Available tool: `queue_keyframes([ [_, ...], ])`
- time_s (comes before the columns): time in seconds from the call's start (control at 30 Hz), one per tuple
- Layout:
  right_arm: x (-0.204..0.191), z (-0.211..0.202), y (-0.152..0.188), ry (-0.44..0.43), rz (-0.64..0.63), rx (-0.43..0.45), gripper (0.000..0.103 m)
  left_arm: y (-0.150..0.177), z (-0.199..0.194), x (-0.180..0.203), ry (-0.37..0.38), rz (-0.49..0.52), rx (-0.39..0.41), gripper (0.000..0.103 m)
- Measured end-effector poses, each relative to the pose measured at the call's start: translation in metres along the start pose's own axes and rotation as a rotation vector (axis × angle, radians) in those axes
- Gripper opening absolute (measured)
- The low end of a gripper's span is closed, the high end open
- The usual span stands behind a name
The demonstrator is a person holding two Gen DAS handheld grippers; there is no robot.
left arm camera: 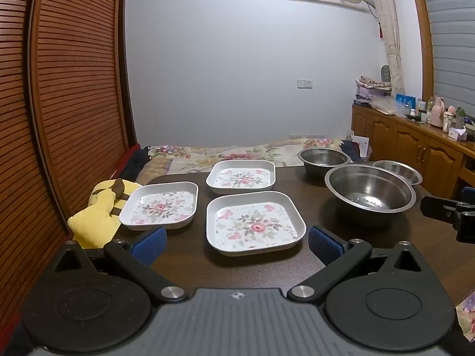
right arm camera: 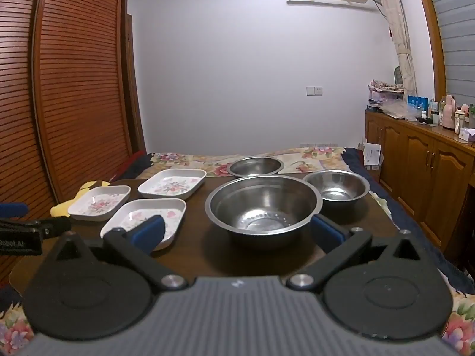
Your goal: Organize plates and bowls
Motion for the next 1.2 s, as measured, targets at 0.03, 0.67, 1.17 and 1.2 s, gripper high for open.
queue_keyframes([
  [0.03, 0.0001, -0.0001, 0.0000, 0.001, 0.000, 0.001, 0.103, -0.0002, 0.0000, 0.0000, 0.000, 0.000, 0.001, 0.103],
  [0.67, 0.0011, 0.0003, 0.0006, 0.003, -0.001, -0.002, 0.103, -0.0027, -0.0037, -0.0020, -0.003, -0.002, 0.001, 0.103],
  [1.17, 0.0021, 0.0005, 0.0010, -0.002, 0.003, -0.009, 0.103, -0.0021, -0.0036, -0.0017, -0.001, -0.001, 0.002, 0.103],
  [1.2, 0.0019, 0.0007, 0.0010, -0.002, 0.004, -0.011, 0.103, -0.0012, -0.0033, -0.0011, -0.002, 0.000, 0.002, 0.103],
])
Point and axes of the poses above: each gripper's, at about its wrist camera, not at the fingertips, and z roughly the way its jaws point, x to its right, y to its underside, the point moved 4 cm from there along z, roughly the way its jaws point, and after that the axes turned 15 degrees about y, right-handed, at the moved point
